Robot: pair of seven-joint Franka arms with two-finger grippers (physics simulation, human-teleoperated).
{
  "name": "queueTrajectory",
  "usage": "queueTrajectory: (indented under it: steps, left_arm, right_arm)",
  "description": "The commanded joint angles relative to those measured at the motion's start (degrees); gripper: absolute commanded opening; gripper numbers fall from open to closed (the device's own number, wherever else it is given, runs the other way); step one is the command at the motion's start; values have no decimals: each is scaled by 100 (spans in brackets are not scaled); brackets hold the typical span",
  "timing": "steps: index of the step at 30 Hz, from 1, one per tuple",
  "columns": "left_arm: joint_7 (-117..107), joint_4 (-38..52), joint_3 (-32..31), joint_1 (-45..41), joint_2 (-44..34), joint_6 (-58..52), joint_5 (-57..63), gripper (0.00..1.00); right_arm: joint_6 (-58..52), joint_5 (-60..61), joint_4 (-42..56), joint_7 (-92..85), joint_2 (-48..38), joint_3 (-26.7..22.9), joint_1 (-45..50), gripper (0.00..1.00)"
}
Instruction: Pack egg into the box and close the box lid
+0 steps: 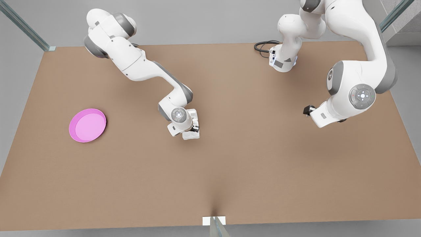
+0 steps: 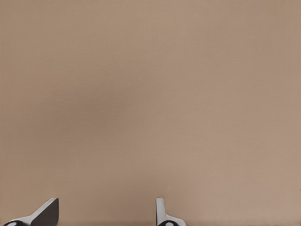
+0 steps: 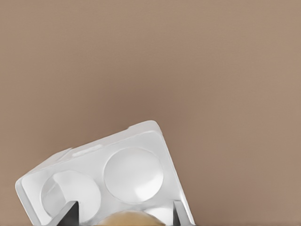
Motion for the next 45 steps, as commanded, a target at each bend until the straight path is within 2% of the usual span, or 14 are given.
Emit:
queueTrajectory:
  steps: [1,8,11,14,16,17,18,20,21,22,23,31,33,45]
  left_arm:
    - [-10,3,2,0,-2,11,11,100]
    - [-1,47,2,0,-2,11,11,100]
    - [-10,47,2,0,-2,11,11,100]
    - [-10,47,2,0,-2,-6,11,100]
    - [-193,47,2,-9,-11,-50,2,100]
    - [-912,38,-199,-174,-3,-488,-94,100]
    - [-2952,29,-227,-1378,182,-867,-138,100]
    - [-6052,335,-236,-2863,927,-623,-1587,100]
    - [-7434,433,-245,-3356,1201,176,-2176,87]
    - [-8464,433,-245,-3779,1377,775,-2336,42]
    - [-9018,424,-245,-4139,1518,1355,-2353,21]
    - [-10328,433,-245,-4729,2581,4845,-2618,21]
    - [-10328,425,-245,-4746,2731,5117,-1835,21]
    - [-9933,416,-209,-4790,3232,5443,-1835,21]
  right_arm:
    - [-19,-75,-4,404,26,-4,-6,100]
    - [-326,-57,295,387,0,13,-41,100]
    - [-862,-66,1024,352,-35,13,12,100]
    - [-2724,-75,3220,-982,-728,14,-49,100]
    - [-4094,-13,3476,-3653,-1775,-294,-1120,100]
    - [-4642,-5,3355,-4619,-2028,-329,-1884,100]
    - [-4326,337,1957,-5089,-2732,-1146,-1939,100]
    - [-3860,532,1428,-5597,-3023,-1358,-1816,100]
    - [-3842,523,1648,-6118,-2857,-1358,-1807,100]
    - [-3798,497,1675,-6100,-2698,-1358,-1825,100]
    - [-3859,479,1692,-6135,-2724,-1366,-1877,100]
    - [-4396,338,2079,-6152,-2707,-1366,-1983,100]
    - [-4475,356,2079,-6249,-2725,-1384,-2211,100]
    - [-4387,286,2088,-6539,-2681,-1393,-2449,100]
